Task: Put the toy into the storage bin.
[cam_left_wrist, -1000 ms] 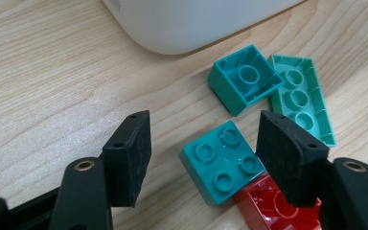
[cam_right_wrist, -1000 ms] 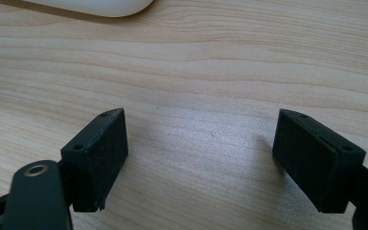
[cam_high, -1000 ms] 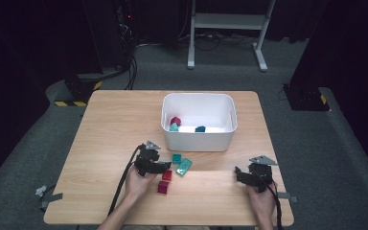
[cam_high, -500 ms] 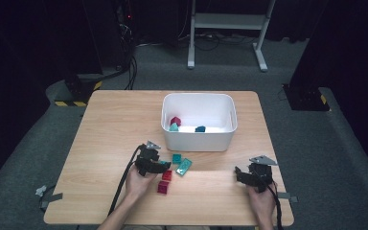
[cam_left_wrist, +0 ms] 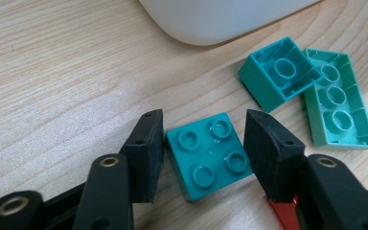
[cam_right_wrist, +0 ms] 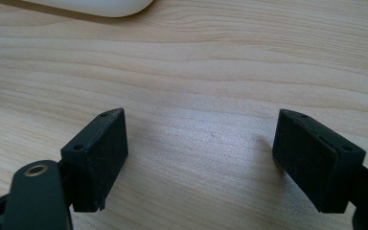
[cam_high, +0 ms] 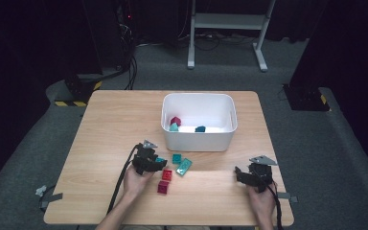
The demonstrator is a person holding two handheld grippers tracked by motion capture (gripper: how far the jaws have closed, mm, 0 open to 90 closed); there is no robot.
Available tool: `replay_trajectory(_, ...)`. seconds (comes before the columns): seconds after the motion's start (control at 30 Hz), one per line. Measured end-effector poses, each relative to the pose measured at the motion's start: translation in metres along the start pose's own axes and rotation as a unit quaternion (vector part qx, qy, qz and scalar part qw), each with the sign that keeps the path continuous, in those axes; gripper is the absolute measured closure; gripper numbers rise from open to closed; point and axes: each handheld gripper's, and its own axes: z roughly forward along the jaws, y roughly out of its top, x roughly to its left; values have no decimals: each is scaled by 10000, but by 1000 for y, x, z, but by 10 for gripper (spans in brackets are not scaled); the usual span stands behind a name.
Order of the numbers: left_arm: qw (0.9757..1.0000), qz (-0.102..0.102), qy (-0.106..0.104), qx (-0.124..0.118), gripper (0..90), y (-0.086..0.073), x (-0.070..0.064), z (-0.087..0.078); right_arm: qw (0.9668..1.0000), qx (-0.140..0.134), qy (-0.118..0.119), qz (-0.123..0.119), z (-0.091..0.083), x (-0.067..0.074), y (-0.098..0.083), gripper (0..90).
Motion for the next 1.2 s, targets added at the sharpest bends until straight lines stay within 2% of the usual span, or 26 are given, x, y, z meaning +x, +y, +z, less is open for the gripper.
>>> replay_trajectory(0.17, 10000, -13, -42, -47, 555, -2, 2, 0, 10000, 0, 0, 0, 0, 0, 0, 195)
replay_trajectory(0.4, 9999, 97, -24, -125, 579, -2, 2, -2, 10000, 0, 0, 0, 0, 0, 0, 195)
replay_trajectory(0.7, 9995, 210, -151, -173, 584, -1, 0, -5, 10000, 1, 1, 1, 0, 0, 0, 194)
replay_trajectory(0.9, 9990, 318, -177, -248, 585, 3, -2, -16, 10000, 2, 1, 2, 0, 0, 0, 194)
replay_trajectory(1.2, 9983, 240, -388, -369, 586, 4, 6, -31, 10000, 2, 1, 1, 0, 0, 0, 194)
